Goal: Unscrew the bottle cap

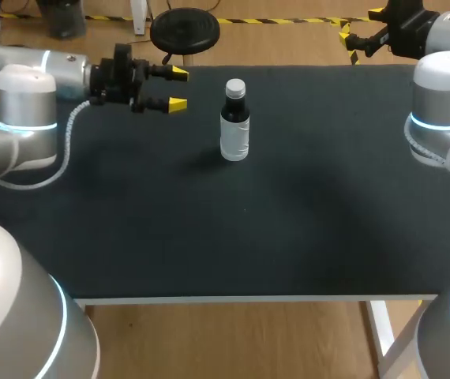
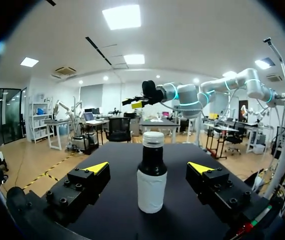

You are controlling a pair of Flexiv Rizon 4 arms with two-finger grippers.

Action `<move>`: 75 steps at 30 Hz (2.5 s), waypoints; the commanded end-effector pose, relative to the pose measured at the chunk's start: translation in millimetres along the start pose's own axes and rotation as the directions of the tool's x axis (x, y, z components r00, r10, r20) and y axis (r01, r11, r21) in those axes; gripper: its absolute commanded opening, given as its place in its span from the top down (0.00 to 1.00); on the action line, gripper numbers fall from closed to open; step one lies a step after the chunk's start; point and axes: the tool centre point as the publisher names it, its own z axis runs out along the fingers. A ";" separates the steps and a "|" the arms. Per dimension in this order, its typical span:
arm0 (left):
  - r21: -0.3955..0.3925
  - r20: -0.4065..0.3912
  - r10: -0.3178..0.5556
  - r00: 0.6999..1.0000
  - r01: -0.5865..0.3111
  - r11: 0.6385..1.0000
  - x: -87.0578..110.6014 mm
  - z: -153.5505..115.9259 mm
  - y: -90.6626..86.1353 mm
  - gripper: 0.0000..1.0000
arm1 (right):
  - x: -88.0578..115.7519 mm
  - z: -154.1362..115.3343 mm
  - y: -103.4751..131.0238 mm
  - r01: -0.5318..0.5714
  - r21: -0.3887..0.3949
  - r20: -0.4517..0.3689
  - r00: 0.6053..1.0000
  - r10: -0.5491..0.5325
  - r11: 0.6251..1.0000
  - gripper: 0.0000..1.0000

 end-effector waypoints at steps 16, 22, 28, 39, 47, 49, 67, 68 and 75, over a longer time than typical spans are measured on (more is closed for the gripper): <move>0.039 -0.127 0.007 0.992 -0.002 0.999 -11.5 55.9 10.6 0.00 | -0.4 0.0 0.7 0.000 0.004 -0.001 1.000 0.000 1.000 0.00; 0.053 -0.147 0.010 0.989 -0.003 0.999 -8.3 62.5 9.4 0.00 | -0.4 0.0 0.7 0.000 0.004 -0.001 1.000 0.000 1.000 0.00; 0.056 -0.175 0.007 0.985 0.002 0.998 -7.3 73.7 9.7 0.00 | -0.4 0.0 0.7 0.000 0.004 -0.001 1.000 0.000 1.000 0.00; 0.051 -0.219 0.010 0.976 0.001 0.999 -2.8 91.7 8.1 0.00 | -0.4 0.0 0.7 0.000 0.004 -0.001 1.000 0.000 1.000 0.00; 0.040 -0.232 0.008 0.973 0.001 0.999 -1.8 101.4 8.8 0.00 | -0.4 0.0 0.7 0.000 0.004 -0.001 1.000 0.000 1.000 0.00; 0.041 -0.235 0.009 0.972 0.000 0.999 -1.8 102.8 8.4 0.00 | -0.4 0.0 0.7 0.000 0.004 -0.001 1.000 0.000 1.000 0.00; 0.057 -0.258 0.005 0.966 0.010 0.998 -0.6 112.7 10.7 0.00 | -0.4 0.0 0.7 0.000 0.004 -0.001 1.000 0.000 1.000 0.00; 0.057 -0.259 0.006 0.966 0.009 0.998 -0.4 112.9 10.5 0.00 | -0.4 0.0 0.7 0.000 0.004 -0.001 1.000 0.000 1.000 0.00; 0.061 -0.272 0.009 0.962 0.007 0.998 1.0 116.8 9.4 0.00 | -0.4 0.0 0.7 0.000 0.004 -0.001 1.000 0.000 1.000 0.00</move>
